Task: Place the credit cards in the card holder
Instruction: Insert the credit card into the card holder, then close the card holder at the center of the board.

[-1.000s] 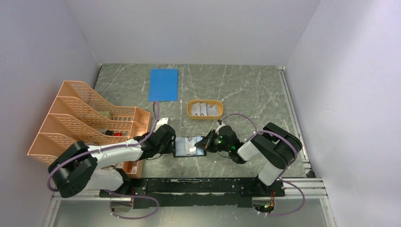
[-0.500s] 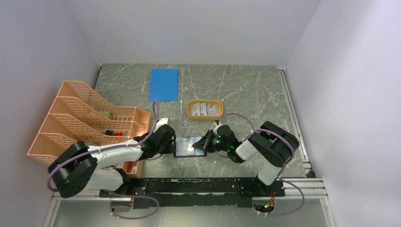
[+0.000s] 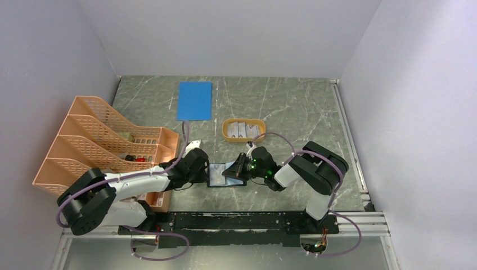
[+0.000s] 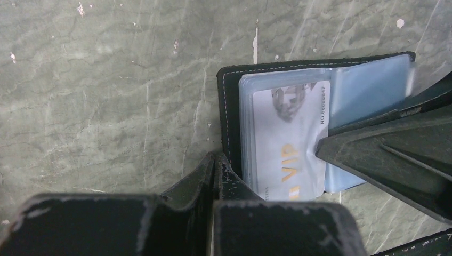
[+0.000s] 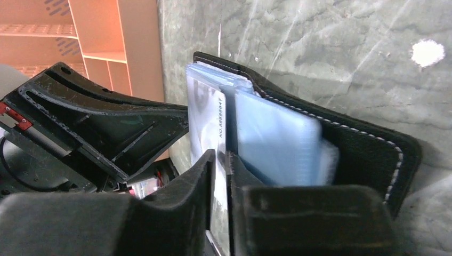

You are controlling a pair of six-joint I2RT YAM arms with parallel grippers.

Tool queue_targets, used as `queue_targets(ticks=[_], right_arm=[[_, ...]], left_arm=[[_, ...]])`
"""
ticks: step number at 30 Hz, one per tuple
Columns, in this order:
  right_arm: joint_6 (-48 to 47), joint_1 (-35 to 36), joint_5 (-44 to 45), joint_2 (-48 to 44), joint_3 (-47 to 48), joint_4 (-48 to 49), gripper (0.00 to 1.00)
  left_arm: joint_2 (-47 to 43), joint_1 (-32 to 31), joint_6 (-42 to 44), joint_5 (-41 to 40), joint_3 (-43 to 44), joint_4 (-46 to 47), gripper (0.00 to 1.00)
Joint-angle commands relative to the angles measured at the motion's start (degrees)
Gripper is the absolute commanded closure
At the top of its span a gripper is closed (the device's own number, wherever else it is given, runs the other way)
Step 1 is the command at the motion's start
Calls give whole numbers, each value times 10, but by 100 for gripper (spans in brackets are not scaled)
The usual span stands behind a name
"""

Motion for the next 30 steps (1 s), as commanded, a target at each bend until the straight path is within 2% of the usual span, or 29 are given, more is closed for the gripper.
queue_targets(ticks=[1, 4, 7, 13, 16, 19, 24, 30], right_arm=[[-31, 10, -12, -23, 10, -58, 74], [-63, 10, 17, -71, 20, -137, 55], [-91, 10, 40, -118, 39, -221, 47], [-167, 10, 107, -212, 113, -442, 44], [-214, 8, 183, -259, 155, -574, 44], [-251, 6, 270, -284, 174, -661, 44], [-263, -8, 268, -268, 157, -679, 44], [-245, -9, 286, -231, 155, -683, 45]], left_arm=[[28, -3, 3, 41, -22, -48, 95], [26, -3, 3, 36, -19, -53, 95], [24, -2, 3, 32, -15, -58, 95], [12, -2, 7, 18, -1, -76, 95], [-2, -3, 10, 7, 9, -89, 95], [-22, -2, 13, -5, 18, -99, 93], [-37, -3, 18, -12, 28, -101, 88], [-42, -3, 22, -16, 31, -110, 88]])
